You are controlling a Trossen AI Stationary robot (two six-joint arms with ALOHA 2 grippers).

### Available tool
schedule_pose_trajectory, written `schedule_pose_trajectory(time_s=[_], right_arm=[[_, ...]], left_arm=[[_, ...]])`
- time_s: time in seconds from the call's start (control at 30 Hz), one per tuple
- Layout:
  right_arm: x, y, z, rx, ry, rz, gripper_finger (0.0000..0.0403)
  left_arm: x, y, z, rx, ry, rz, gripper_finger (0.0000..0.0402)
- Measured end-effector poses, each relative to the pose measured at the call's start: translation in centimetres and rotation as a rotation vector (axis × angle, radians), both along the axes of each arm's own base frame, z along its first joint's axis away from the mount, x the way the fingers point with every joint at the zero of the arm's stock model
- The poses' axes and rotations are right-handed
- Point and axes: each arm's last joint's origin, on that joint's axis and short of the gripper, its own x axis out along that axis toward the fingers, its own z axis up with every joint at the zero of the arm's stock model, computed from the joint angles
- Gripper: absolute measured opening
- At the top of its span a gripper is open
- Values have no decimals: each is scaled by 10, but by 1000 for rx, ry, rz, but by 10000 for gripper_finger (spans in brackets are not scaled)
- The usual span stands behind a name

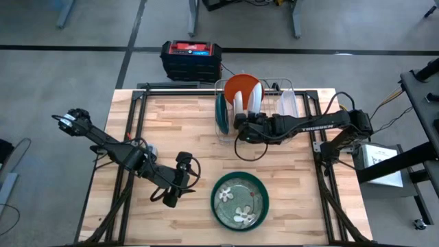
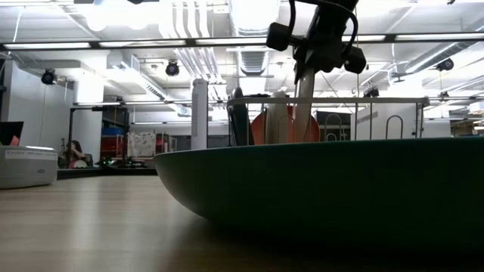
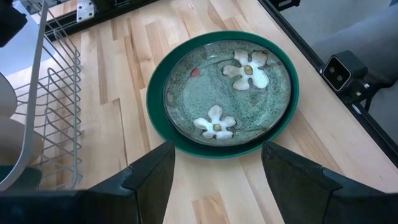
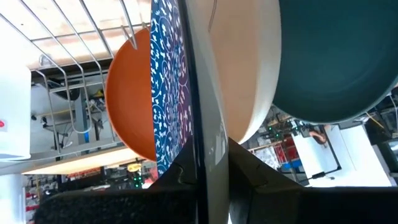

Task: Sort dishes
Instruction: Put the blue patterned plate in the dish rack

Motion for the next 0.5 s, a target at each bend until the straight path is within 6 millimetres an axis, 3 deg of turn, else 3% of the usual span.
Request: schedule_pose_trajectory(time_s=[0.23,0.5], right_arm=[[-2,-7,2,5,-7,-20,22],[-5,-9,-16,84,33,0,22]], left_arm=[[0,0,0,2,3,0,230],[0,0,0,3,4,0,230]])
